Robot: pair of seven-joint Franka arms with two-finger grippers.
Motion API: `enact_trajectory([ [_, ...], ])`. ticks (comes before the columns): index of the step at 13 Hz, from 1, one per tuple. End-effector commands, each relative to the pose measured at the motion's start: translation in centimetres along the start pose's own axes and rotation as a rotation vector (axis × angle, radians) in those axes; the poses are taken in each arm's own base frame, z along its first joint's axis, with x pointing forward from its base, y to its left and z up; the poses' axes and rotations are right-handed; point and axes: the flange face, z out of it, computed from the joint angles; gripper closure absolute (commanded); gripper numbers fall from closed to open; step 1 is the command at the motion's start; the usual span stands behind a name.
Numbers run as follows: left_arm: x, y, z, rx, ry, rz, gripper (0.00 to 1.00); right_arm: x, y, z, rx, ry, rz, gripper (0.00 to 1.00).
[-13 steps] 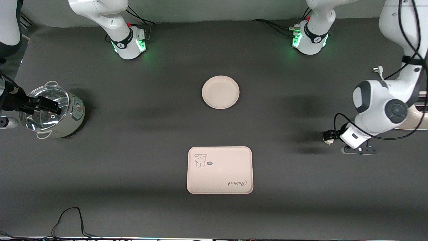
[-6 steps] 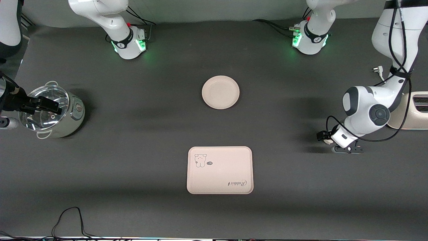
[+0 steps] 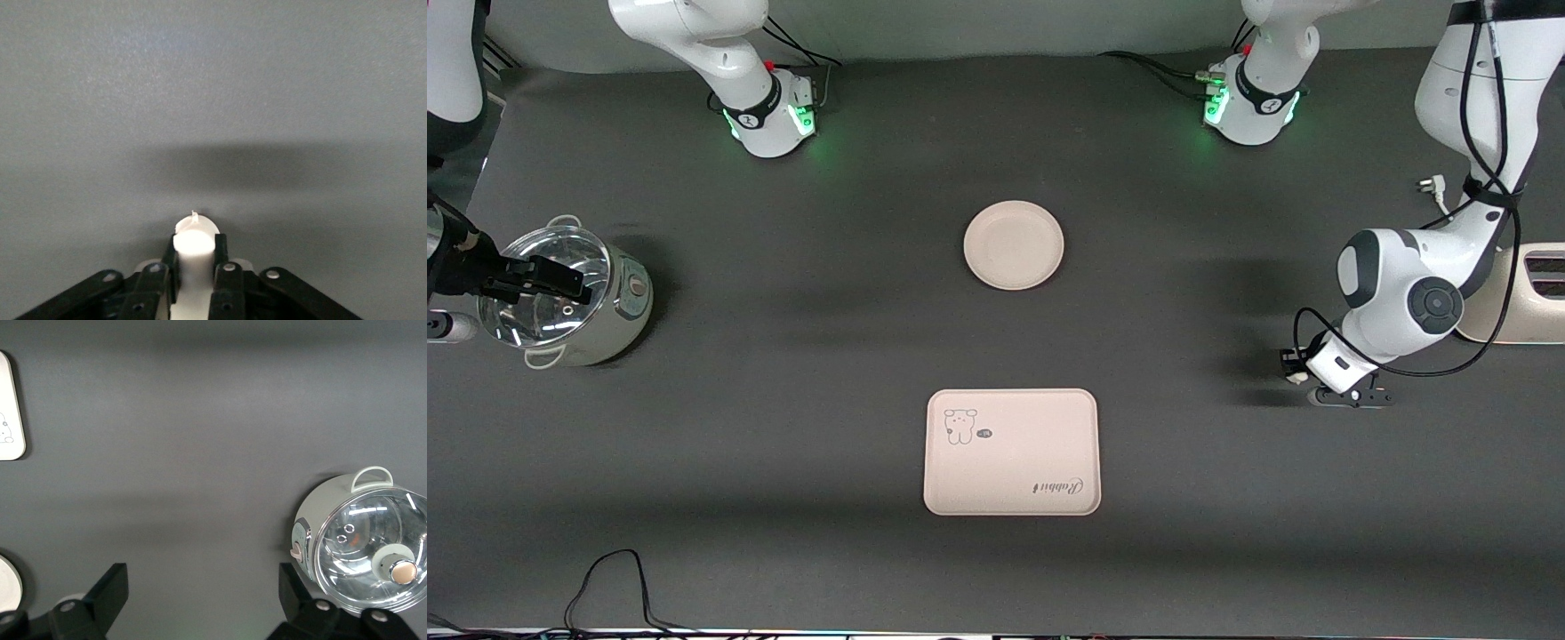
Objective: Place bun in plate and plate on tray
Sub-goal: 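Carry the bun over the white plate and release it onto the plate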
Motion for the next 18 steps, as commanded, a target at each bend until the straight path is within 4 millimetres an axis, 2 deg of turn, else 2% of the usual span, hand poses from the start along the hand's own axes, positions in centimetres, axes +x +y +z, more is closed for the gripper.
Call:
enact_trajectory([
  [1, -0.3, 5.0, -6.1, 0.038, -0.051, 0.019, 1.0, -0.3, 0.1, -0.3, -0.017, -0.002, -0.02, 0.0],
  [2, -0.8, 8.7, -8.5, 0.051, -0.063, 0.017, 1.0, -0.3, 0.1, -0.2, -0.017, -0.003, -0.019, 0.0],
  [5, -3.7, 23.9, -14.6, 0.075, -0.026, -0.037, 1.0, -0.3, 0.1, -0.3, -0.017, -0.002, -0.019, 0.0],
  [7, -6.7, 34.4, -16.6, 0.054, -0.012, -0.085, 1.0, -0.3, 0.1, -0.2, -0.017, -0.003, -0.02, 0.0],
  [8, -8.3, 38.2, -15.7, 0.044, -0.014, -0.111, 1.0, -0.3, 0.1, -0.2, -0.017, -0.003, -0.02, 0.0],
  [9, -9.5, 41.0, -14.8, 0.023, -0.003, -0.136, 1.0, -0.3, 0.1, -0.3, -0.017, -0.002, -0.019, 0.0],
  [10, -10.2, 42.5, -13.2, 0.006, 0.0, -0.177, 1.0, -0.3, 0.1, -0.2, -0.017, -0.003, -0.017, 0.0],
  [13, -14.2, 48.4, -7.2, -0.022, -0.003, -0.226, 1.0, -0.3, 0.1, -0.2, -0.017, -0.003, -0.019, 0.0],
  [14, -15.5, 49.7, -5.4, 0.004, 0.019, -0.224, 1.0, -0.3, 0.1, -0.3, -0.017, -0.002, -0.019, 0.0],
  [16, -16.8, 50.5, -2.9, 0.053, 0.045, -0.235, 1.0, -0.3, 0.1, -0.1, -0.017, -0.005, -0.019, 0.0],
  [17, -18.3, 51.5, -1.7, 0.058, 0.034, -0.234, 1.0, -0.3, 0.1, -0.1, -0.017, -0.005, -0.02, 0.0],
  [18, -18.7, 51.9, -1.1, 0.06, 0.031, -0.247, 1.0, -0.3, 0.1, -0.1, -0.017, -0.005, -0.02, 0.0],
])
